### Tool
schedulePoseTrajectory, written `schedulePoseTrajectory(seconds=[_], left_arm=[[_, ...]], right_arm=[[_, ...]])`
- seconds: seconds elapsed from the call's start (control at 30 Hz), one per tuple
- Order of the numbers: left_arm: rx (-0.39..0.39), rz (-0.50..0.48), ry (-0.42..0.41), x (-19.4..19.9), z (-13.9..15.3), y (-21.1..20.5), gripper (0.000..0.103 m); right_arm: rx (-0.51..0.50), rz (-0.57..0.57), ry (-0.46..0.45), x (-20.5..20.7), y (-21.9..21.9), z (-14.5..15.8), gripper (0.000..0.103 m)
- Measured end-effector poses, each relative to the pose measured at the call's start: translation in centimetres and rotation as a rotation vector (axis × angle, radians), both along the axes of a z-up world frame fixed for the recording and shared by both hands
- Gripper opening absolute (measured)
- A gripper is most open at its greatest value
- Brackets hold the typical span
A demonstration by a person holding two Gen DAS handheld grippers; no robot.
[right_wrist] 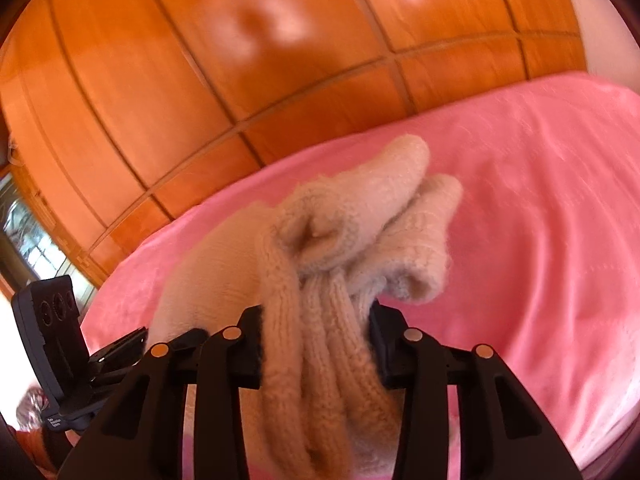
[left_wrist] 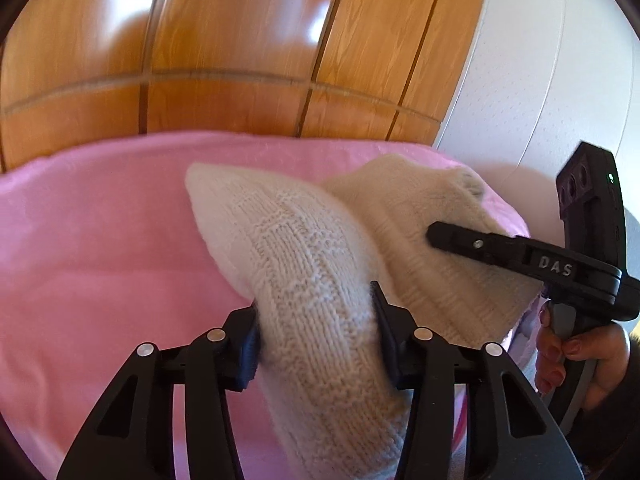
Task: Fold small clothes
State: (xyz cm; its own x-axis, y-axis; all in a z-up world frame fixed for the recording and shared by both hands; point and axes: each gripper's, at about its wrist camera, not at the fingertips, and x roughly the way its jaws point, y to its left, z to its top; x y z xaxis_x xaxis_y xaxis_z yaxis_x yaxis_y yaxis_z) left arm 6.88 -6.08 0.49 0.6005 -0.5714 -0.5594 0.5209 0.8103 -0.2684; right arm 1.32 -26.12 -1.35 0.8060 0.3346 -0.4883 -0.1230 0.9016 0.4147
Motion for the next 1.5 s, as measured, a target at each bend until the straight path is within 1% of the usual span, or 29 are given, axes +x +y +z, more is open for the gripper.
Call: schedulePoseTrajectory(seconds=[0.1,0.17,0.27,0.37,0.4,0.43,0.47,0.5,0.53,0.57,0.6,0.63,0.67,0.7,0.73,0.77,0.8,0.83,0.9,0.93,0.97,1.0,1.07,1.2,1.3,1.4,1.5], left_arm=[[0.007,0.013,-0.006,-0.3,0.1,0.8,0.045],[0.005,0.019,0.005,-0.6,-0.2,1.4,0.045],[0.021,0.022,0.03,-1.0,-1.4,2.2,0.045],[-0.003,0.03,0.049,-1.0,-2.1,2.8,0.062],[-0.01,0.035,0.042,-1.0,-2.1,3.0,0.071],[-0.013,0.037,0.037,-1.0,-2.1,3.0,0.079],[-0.009,0.034,0.04,-0.8,-2.1,2.9,0.083],[0.002,0.019,0.061,-0.4,-2.4,2.6,0.085],[0.003,0.008,0.081,0.1,-2.6,2.3,0.085],[-0.012,0.001,0.118,0.8,-3.0,2.2,0.085],[-0.03,-0.008,0.154,1.4,-3.3,2.1,0.087],[-0.065,-0.02,0.2,2.1,-3.7,2.1,0.087],[-0.129,-0.023,0.271,3.3,-4.4,2.3,0.087],[-0.168,-0.025,0.321,4.0,-4.9,2.1,0.083],[-0.201,-0.03,0.356,4.5,-5.3,2.1,0.074],[-0.204,-0.021,0.362,4.6,-5.4,2.0,0.072],[-0.166,-0.017,0.325,4.3,-4.9,1.5,0.065],[-0.133,-0.02,0.283,3.8,-4.3,1.2,0.06],[-0.067,-0.022,0.186,2.5,-3.2,0.5,0.055],[-0.053,-0.02,0.158,2.1,-2.8,0.4,0.053],[-0.048,-0.015,0.138,1.7,-2.5,0.4,0.053],[-0.034,-0.005,0.101,1.1,-2.0,0.3,0.052],[-0.01,0.006,0.047,0.3,-1.3,0.7,0.052],[0.046,0.047,-0.091,-1.1,0.2,1.5,0.052],[0.065,0.085,-0.17,-1.3,1.1,2.3,0.052],[0.09,0.119,-0.224,-1.0,1.5,3.2,0.052],[0.112,0.153,-0.258,0.1,1.7,3.9,0.052]], right_arm=[[-0.03,0.021,-0.01,-0.2,1.6,0.3,0.037],[-0.015,0.024,-0.001,-0.1,2.0,0.1,0.037],[0.028,0.018,0.031,-0.6,1.2,-0.7,0.037],[0.051,0.0,0.087,-1.0,0.3,-2.1,0.039],[0.067,-0.005,0.103,-1.1,-0.1,-2.7,0.047],[0.099,-0.015,0.127,-1.3,-0.7,-3.4,0.053],[0.14,-0.021,0.145,-1.3,-1.4,-4.0,0.053],[0.181,-0.022,0.156,-1.2,-1.9,-4.5,0.058],[0.225,-0.022,0.169,-1.0,-2.4,-5.0,0.066],[0.256,-0.019,0.185,-0.6,-2.8,-5.4,0.067],[0.278,-0.017,0.194,-0.2,-2.9,-5.6,0.067],[0.296,-0.012,0.196,0.3,-3.1,-5.9,0.068],[0.306,-0.011,0.197,0.7,-3.1,-6.1,0.068],[0.321,-0.016,0.202,1.2,-3.1,-6.4,0.067],[0.334,-0.021,0.204,1.5,-3.1,-6.5,0.061],[0.348,-0.021,0.2,1.8,-3.1,-6.5,0.057],[0.343,-0.022,0.195,2.1,-3.0,-6.4,0.052],[0.3,-0.023,0.188,2.3,-2.7,-5.9,0.048],[0.2,-0.012,0.159,2.1,-1.6,-4.5,0.044],[0.137,0.0,0.132,1.9,-0.6,-3.5,0.043],[0.108,0.01,0.111,1.7,-0.2,-3.0,0.043],[0.092,0.026,0.081,1.4,0.3,-2.2,0.042],[0.09,0.04,0.052,1.1,1.0,-1.5,0.042],[0.047,0.069,-0.005,1.0,3.1,-0.2,0.041],[0.028,0.092,-0.074,1.1,4.8,0.9,0.041],[0.004,0.112,-0.118,2.0,6.3,1.8,0.041],[-0.009,0.134,-0.133,3.7,7.9,2.6,0.041]])
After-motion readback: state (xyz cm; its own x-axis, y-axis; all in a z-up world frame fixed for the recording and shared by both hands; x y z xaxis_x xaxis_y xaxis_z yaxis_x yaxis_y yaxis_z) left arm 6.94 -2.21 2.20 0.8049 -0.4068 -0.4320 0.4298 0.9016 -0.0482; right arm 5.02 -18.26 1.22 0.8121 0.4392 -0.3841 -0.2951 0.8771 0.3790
